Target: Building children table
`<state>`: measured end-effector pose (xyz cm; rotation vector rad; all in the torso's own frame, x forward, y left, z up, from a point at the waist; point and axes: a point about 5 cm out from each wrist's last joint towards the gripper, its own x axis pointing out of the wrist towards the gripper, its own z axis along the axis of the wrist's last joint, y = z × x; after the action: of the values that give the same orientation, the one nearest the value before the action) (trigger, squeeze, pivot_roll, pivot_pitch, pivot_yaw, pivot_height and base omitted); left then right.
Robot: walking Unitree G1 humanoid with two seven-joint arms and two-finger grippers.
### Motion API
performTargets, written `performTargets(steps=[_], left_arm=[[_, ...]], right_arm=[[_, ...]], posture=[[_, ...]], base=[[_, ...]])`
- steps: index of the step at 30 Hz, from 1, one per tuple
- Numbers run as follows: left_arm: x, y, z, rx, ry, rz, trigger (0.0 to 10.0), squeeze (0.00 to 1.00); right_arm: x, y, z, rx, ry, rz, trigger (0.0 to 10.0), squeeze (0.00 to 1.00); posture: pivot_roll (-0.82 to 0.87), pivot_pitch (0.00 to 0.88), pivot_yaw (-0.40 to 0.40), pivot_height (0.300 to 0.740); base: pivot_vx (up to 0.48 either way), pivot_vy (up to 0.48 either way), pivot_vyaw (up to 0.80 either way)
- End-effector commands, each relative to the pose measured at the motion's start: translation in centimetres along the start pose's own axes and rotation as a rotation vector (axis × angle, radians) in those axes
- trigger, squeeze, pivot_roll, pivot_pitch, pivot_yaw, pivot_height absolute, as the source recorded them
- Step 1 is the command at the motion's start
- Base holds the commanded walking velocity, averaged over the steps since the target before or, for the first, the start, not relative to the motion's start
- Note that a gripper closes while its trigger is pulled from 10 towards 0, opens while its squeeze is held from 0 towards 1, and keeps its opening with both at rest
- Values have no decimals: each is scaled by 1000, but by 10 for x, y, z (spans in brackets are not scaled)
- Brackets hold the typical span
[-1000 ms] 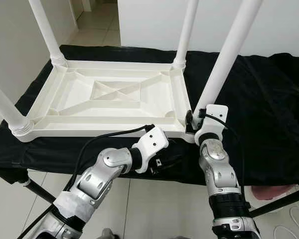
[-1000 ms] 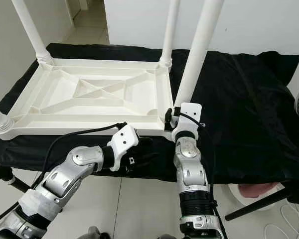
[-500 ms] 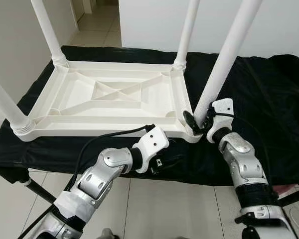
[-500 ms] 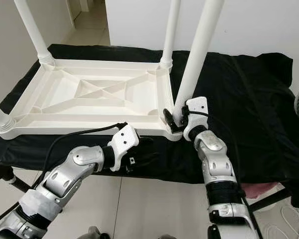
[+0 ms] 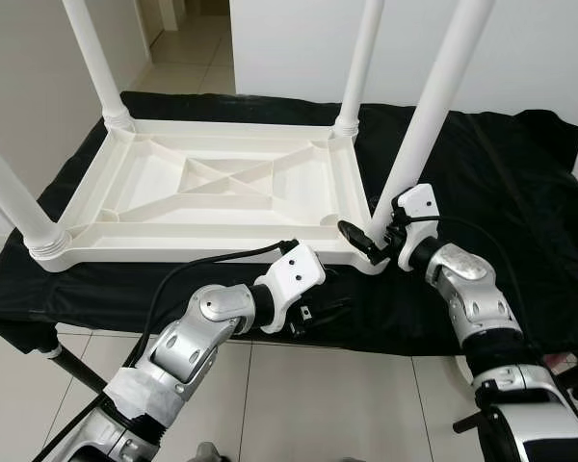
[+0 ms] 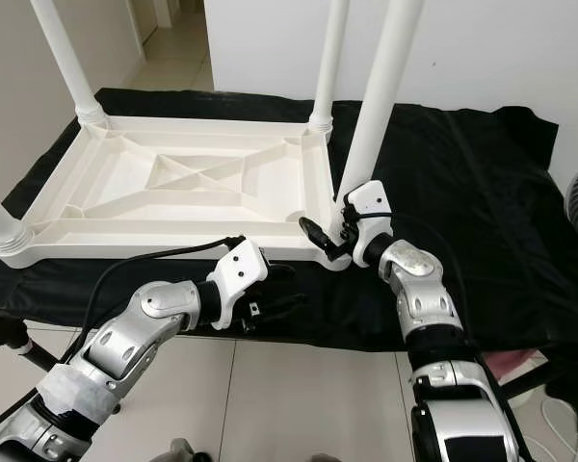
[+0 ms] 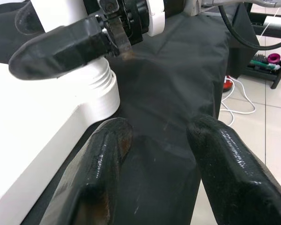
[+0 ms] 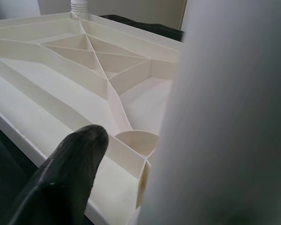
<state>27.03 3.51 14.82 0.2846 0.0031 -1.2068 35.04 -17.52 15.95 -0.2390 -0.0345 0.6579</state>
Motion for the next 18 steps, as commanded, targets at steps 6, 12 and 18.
performTargets(steps=[6,12,18], left_arm=[[-2,2,0,12,6,-25,10000,0],[-2,1,0,11,7,-27,10000,0],[-3,1,0,9,8,-26,10000,0]], right_arm=[[3,4,-14,27,64,93,0,0],[1,2,-18,27,78,73,9294,0],[1,-8,-21,40,108,-60,10000,0]], posture=[[-89,0,5,740],[-92,0,11,740],[-94,0,17,740]], base=[[0,0,0],[0,0,0],[0,0,0]])
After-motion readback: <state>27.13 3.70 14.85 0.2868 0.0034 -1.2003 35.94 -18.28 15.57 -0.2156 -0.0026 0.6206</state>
